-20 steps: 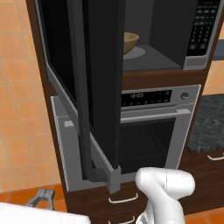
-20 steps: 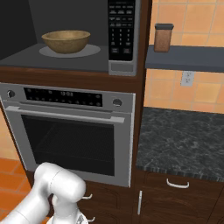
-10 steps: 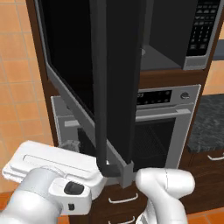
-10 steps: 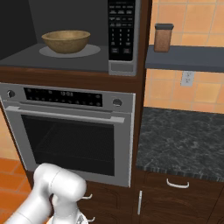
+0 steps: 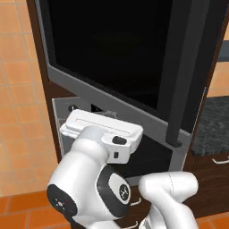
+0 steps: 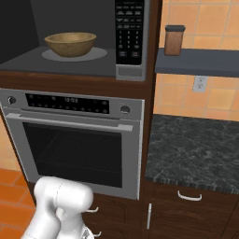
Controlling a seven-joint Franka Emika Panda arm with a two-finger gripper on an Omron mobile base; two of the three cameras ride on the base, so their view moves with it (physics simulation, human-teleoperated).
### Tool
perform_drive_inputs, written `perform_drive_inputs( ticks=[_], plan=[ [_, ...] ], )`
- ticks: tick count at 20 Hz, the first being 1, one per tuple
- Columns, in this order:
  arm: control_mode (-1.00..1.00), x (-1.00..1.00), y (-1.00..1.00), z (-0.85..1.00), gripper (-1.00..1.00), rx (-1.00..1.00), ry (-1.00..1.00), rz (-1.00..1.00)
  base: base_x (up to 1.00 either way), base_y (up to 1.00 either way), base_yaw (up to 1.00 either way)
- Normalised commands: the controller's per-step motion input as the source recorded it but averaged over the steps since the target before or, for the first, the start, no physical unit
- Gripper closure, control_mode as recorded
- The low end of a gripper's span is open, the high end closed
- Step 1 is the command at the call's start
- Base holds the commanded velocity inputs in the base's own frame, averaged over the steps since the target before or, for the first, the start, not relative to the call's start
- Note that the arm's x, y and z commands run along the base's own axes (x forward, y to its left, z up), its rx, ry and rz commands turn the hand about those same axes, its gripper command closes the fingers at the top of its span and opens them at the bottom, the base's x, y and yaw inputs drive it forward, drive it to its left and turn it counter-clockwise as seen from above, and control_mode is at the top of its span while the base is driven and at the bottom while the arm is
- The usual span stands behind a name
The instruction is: Open the microwave, place the bowl with waffle inside the microwave, then close the microwave door and turn it on.
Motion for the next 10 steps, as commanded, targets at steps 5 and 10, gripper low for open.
perform_drive_inputs(
  ticks=[5, 10],
  plan=[
    [-1.00, 0.78, -0.43, 0.37, 1.00, 0.02, -0.16, 0.00, 0.00, 0.00, 0.00],
    [-1.00, 0.20, -0.08, 0.97, 1.00, 0.08, -0.08, 0.00, 0.00, 0.00, 0.00]
  ],
)
